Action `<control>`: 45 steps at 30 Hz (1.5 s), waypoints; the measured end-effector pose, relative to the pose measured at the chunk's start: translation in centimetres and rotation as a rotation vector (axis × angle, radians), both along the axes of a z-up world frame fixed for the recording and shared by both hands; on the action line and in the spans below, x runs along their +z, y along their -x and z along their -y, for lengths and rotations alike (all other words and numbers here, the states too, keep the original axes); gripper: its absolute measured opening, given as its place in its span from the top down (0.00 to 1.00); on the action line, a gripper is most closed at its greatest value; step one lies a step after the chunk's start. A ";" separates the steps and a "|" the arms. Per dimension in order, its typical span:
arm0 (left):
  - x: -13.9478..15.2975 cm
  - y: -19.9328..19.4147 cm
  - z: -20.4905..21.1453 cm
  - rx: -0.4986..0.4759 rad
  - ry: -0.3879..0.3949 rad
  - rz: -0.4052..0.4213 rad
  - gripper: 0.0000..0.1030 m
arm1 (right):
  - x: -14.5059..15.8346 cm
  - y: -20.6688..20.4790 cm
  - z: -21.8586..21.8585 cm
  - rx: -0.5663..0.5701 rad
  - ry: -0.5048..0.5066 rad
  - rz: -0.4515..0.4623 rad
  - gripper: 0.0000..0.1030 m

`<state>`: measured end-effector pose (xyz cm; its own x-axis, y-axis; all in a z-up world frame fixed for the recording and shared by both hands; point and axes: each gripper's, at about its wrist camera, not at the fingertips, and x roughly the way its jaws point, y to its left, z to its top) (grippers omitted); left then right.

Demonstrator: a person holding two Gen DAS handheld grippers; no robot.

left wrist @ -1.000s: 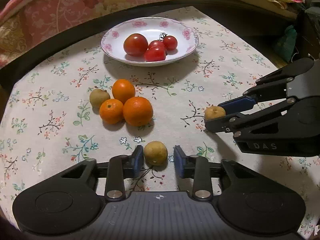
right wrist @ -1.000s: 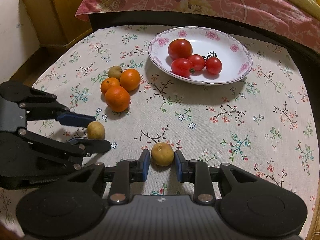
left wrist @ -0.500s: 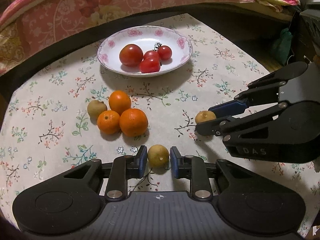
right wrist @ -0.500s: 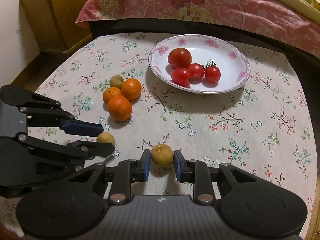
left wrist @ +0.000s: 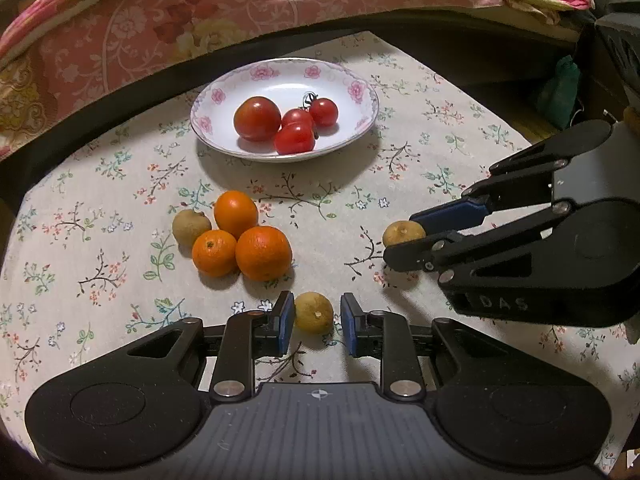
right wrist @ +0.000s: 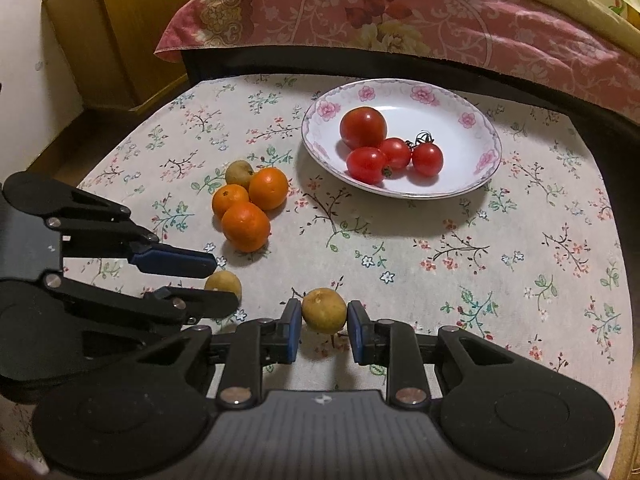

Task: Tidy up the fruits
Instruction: 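Lift both brown kiwi fruits and carry them toward the white plate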

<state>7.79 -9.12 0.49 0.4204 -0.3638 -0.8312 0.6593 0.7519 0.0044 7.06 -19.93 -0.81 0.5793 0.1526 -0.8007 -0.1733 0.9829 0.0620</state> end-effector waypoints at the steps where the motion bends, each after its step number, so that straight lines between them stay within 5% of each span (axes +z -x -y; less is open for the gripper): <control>1: -0.1 0.0 0.0 0.000 -0.006 0.002 0.65 | 0.0 0.0 0.1 -0.002 -0.002 -0.002 0.76; 19: -1.7 -0.7 0.0 0.023 -0.029 -0.007 0.65 | -0.3 -0.2 0.3 -0.020 -0.011 -0.018 0.76; 45: 1.1 -1.0 0.0 0.033 0.035 0.042 0.68 | 0.7 -0.6 0.1 -0.037 -0.011 0.025 0.76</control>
